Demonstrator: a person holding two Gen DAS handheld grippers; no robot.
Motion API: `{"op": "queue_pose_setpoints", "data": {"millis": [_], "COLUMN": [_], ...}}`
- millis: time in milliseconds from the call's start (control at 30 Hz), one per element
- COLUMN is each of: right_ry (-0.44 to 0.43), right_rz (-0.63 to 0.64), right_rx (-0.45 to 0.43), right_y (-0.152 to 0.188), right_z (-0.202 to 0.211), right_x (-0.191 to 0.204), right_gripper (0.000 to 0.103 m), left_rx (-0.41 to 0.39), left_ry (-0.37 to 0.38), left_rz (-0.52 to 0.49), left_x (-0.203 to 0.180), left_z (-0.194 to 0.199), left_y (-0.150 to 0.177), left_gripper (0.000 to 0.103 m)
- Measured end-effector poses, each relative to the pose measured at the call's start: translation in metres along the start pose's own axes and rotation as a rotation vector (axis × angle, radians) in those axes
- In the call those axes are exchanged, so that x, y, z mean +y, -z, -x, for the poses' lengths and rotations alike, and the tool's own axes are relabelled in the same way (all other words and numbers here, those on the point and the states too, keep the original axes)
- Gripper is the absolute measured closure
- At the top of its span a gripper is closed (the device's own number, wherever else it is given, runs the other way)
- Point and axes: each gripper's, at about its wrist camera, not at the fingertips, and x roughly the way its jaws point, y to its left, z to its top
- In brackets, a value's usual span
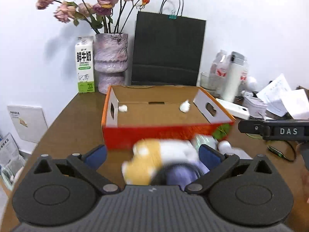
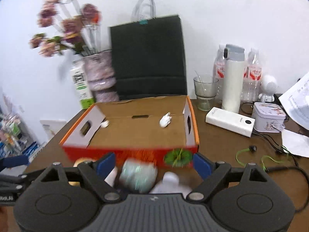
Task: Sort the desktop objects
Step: 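Move both open tools back toward the cluttered items on the table, then grasp the black braided cable with the left tool while the right tool grasps the cream cube charger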
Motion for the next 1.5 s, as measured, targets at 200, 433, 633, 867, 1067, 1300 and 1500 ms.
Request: {"op": "queue_pose_setpoints", "data": {"millis": [200,433,633,867,1067,1300,1500], "right_ry": [-0.025,0.023,0.022,0.010,0.042,0.086,0.064], "right_rz": [0.003,0.001,0.023,0.047,-0.017,-0.040,-0.040], "right_rx": [-0.054,-0.073,-0.090,-0.047,-0.018,0.015,0.064], "right_y": [0.073,0.146,0.178,0.185,0.167,0.144,0.137], "right_z": [0.056,0.084,0.098,0.096,0.073,0.033,0.012], "right_x": [0.007,0.009,0.005,-0.001,-0.020,-0.043,-0.045], "right_gripper": [0.012,0.012,0.009,0.005,0.006,0.022,0.051], "left_rx": [-0.091,-0.075,-0.072,-0.004,-0.023,0.035,0.133], "left_ry": [0.043,0.041,0.035,0.061,0.087,0.107,0.035], "left_rz": [-0.083,-0.050,-0.079,-0.090,-0.037,-0.010,-0.097], "left_x": [-0.014,-0.001,0.000,0.002,0.009,0.014,0.005], "left_z": [0.045,0.057,0.072,0.063,0.038,-0.026,-0.075], "left_y": [0.066,0.122,0.147,0.140,0.101,0.049,0.040], "left_gripper": [0.000,0.000,0.000,0.000,0.003,0.036,0.085]}}
